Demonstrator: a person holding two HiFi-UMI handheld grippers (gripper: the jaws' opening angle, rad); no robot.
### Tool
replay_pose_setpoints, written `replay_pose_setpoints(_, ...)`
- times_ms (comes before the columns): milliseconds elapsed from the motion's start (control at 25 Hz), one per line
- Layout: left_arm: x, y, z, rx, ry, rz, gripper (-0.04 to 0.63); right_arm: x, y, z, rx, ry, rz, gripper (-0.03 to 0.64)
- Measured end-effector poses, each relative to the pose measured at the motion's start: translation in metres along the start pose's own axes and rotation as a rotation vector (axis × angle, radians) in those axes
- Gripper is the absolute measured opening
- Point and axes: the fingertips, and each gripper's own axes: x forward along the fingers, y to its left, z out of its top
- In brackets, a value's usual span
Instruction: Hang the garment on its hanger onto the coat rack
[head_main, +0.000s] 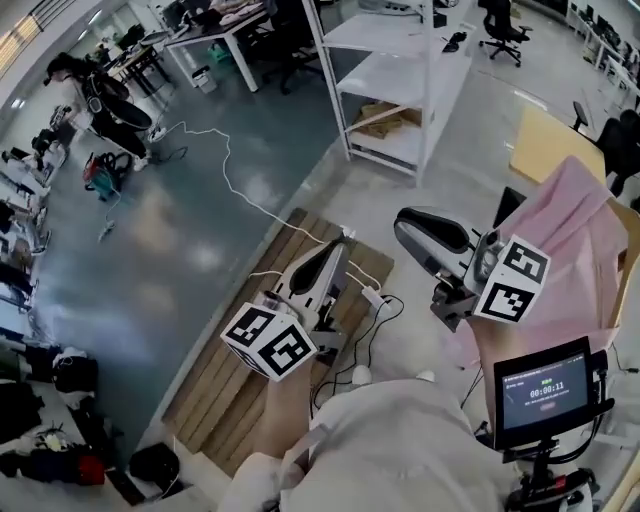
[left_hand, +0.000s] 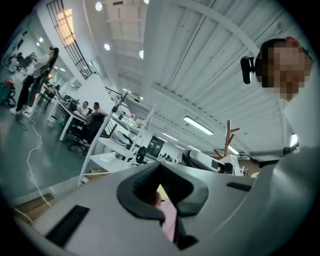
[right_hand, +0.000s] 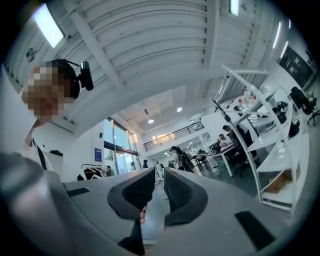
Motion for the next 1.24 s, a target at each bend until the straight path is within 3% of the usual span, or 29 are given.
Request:
replay_pose_setpoints(160, -0.042, 0.013, 0.005, -0.013, -0.022, 0.119, 0.003, 0.028, 0.017, -0.029, 0.078, 0.064, 0.069, 0.060)
replay_pose_setpoints(480, -0.085, 0.051, -0.014, -0.048, -0.015, 0.227, 0.004, 0.063, 0.013, -0.097, 0.212, 0.136, 0.089, 0.060)
replay_pose_setpoints(960, -0.081, 0.061, -0.028, -0.079, -0.002, 0.231, 0.003, 0.068, 0.010, -0.120, 0.255, 0.159, 0.106, 0.060)
replay_pose_setpoints(1240, -0.094, 0.012, -0.014, -0.100, 0.014, 0.191, 0.003, 0.050, 0.049, -0.095, 0.272, 0.166, 0.098, 0.060)
